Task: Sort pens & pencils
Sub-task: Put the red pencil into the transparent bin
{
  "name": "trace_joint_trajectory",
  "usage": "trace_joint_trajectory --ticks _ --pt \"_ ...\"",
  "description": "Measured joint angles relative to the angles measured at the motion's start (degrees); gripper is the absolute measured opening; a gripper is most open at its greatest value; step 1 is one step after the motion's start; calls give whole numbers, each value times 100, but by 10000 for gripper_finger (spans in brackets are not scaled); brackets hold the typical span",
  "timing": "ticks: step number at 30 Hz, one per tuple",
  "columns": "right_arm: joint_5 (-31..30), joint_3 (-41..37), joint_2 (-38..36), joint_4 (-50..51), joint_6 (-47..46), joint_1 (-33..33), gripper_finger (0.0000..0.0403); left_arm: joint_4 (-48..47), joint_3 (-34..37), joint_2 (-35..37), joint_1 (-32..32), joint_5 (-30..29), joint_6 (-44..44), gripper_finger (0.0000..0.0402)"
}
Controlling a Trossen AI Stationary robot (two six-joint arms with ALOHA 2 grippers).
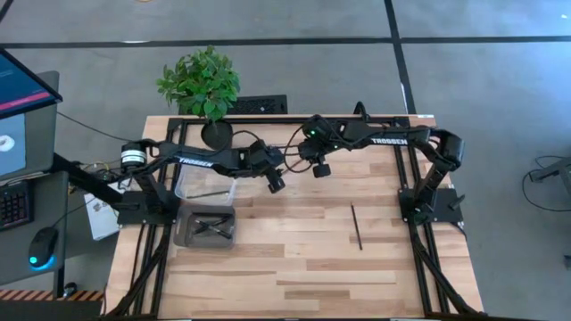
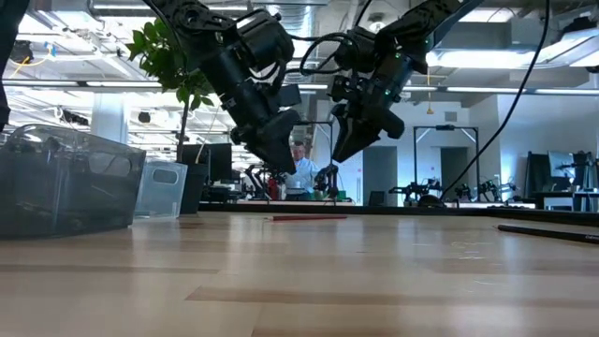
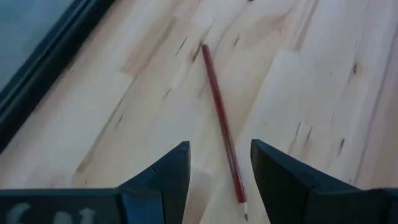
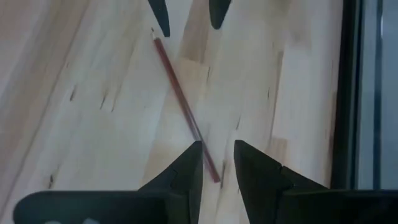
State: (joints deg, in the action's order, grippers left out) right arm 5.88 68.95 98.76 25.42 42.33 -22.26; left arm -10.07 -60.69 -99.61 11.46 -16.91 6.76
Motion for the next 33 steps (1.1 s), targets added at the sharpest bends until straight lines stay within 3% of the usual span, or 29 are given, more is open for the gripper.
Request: trace_joint_trajectory --ticks 7,16,26,33 --pt "6 0 0 -25 809 -125 117 248 -16 -213 0 -4 -65 160" --pt "42 2 5 -28 876 -589 117 415 -7 -289 18 -7 -172 160" --pt "306 4 957 -393 915 -719 117 466 -26 -289 53 -35 -162 160" --pt "197 7 1285 -797 1074 -558 117 26 -28 -289 148 -800 -61 160"
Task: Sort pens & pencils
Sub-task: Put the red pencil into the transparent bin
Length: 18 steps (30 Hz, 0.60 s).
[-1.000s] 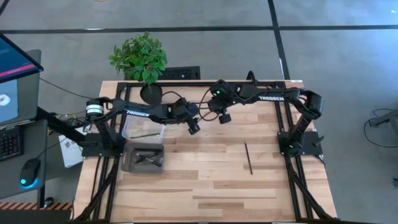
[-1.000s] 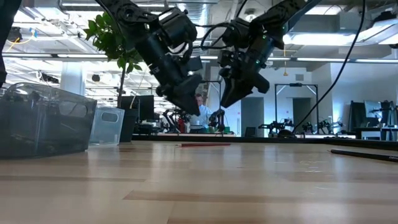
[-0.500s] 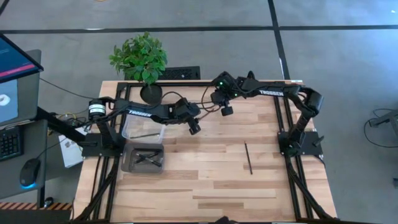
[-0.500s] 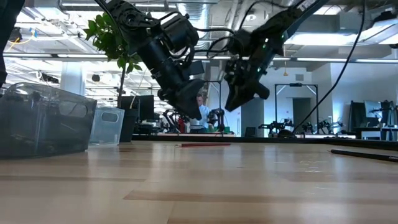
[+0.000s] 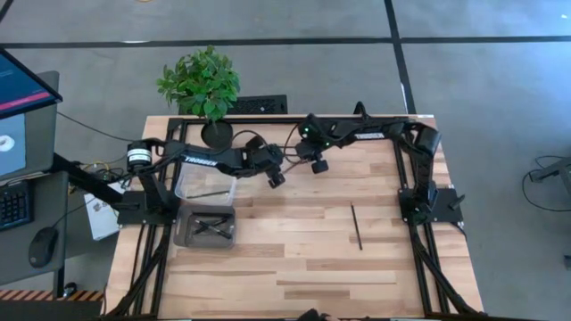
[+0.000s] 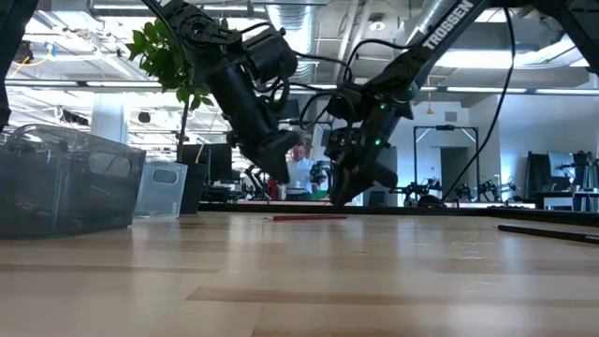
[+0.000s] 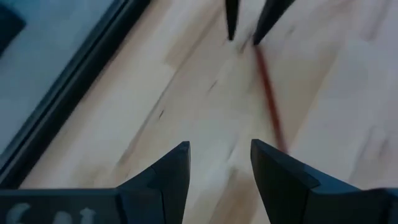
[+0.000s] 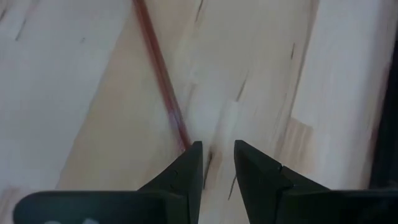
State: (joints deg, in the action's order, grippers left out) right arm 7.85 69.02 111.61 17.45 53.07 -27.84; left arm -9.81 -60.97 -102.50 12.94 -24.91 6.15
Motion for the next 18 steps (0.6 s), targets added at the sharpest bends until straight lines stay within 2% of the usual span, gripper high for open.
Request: trace_joint_trajectory --ticks 7,12,18 --pt "-229 1 14 16 -70 129 117 -504 0 0 132 100 363 160" --pt "-231 1 14 56 -94 200 117 -456 -1 -8 136 483 319 160" --pt "-231 1 14 355 -100 170 117 -359 -11 -178 143 603 356 160"
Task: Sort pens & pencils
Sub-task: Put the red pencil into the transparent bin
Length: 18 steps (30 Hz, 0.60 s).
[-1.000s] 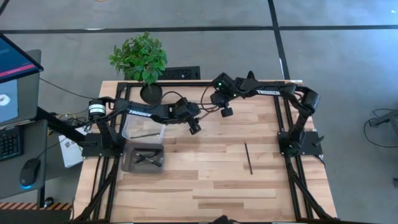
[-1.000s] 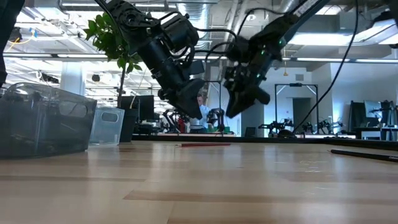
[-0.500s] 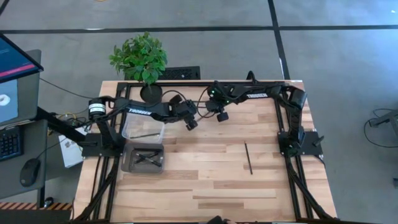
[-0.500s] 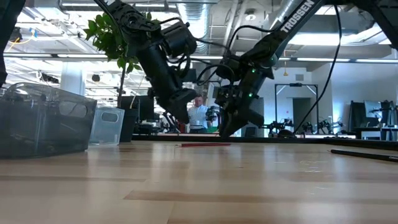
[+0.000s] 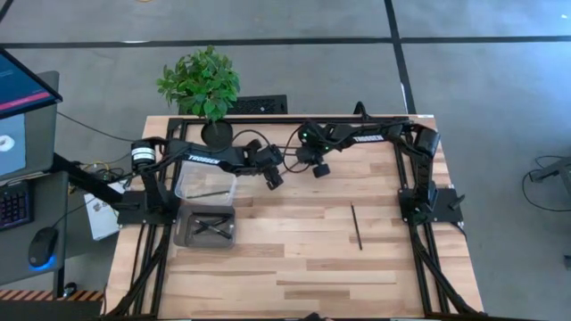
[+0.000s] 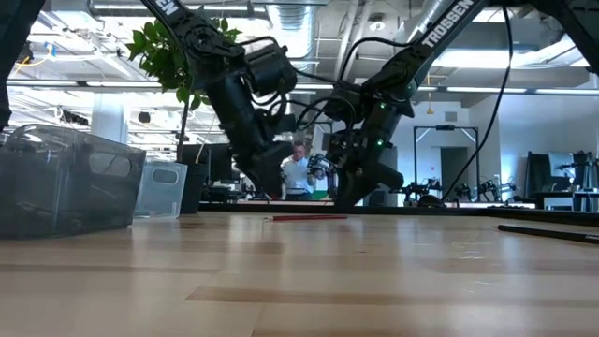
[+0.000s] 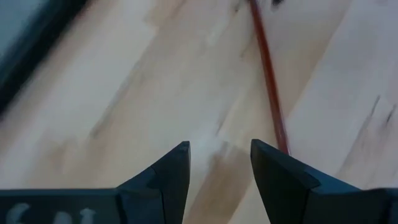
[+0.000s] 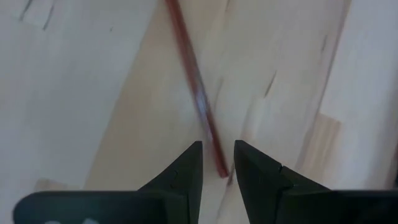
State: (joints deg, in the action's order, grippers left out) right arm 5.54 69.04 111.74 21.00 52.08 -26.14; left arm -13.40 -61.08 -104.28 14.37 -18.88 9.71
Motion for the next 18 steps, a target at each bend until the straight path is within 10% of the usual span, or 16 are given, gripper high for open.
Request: trace_joint_trajectory --ticks 18 --pt "0 0 0 18 -278 -23 117 -41 4 6 20 69 109 160"
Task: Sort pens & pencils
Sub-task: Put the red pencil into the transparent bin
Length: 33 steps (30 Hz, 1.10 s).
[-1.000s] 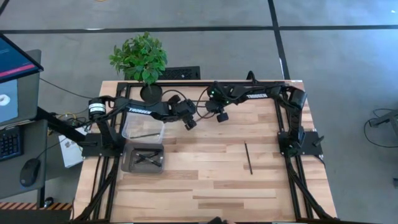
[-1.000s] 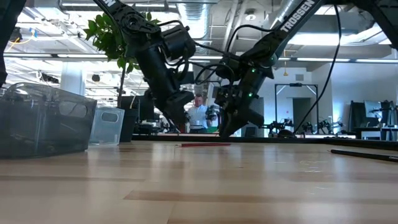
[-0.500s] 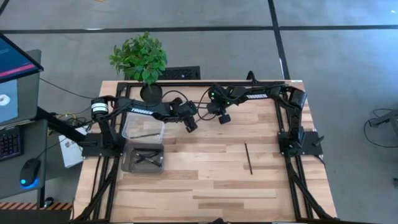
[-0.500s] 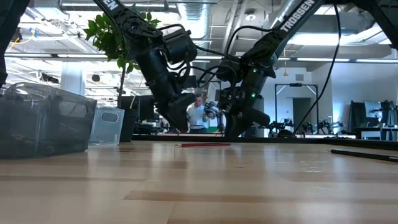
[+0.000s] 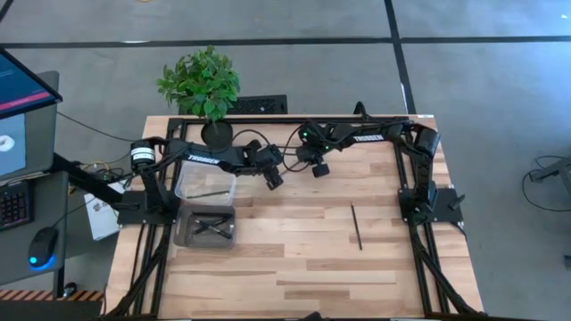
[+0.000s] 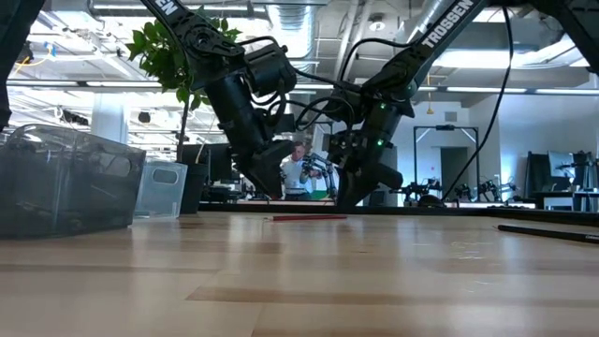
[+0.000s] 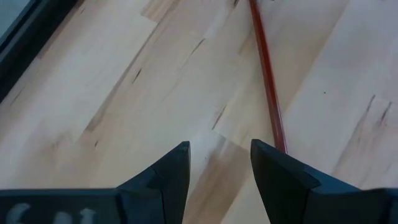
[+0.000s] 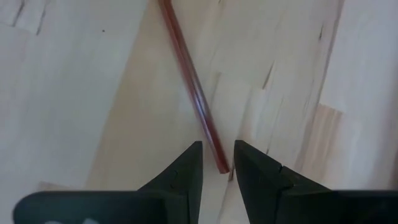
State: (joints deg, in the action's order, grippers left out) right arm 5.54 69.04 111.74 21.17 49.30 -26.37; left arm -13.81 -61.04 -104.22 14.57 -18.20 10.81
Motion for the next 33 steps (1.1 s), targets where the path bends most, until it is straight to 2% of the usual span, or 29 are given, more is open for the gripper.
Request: trace_joint_trajectory --ticks 18,33 --pt "-272 119 354 143 20 4 112 -85 2 0 0 11 -9 160" --pt "-348 122 364 410 20 137 40 -188 2 0 0 9 -111 160"
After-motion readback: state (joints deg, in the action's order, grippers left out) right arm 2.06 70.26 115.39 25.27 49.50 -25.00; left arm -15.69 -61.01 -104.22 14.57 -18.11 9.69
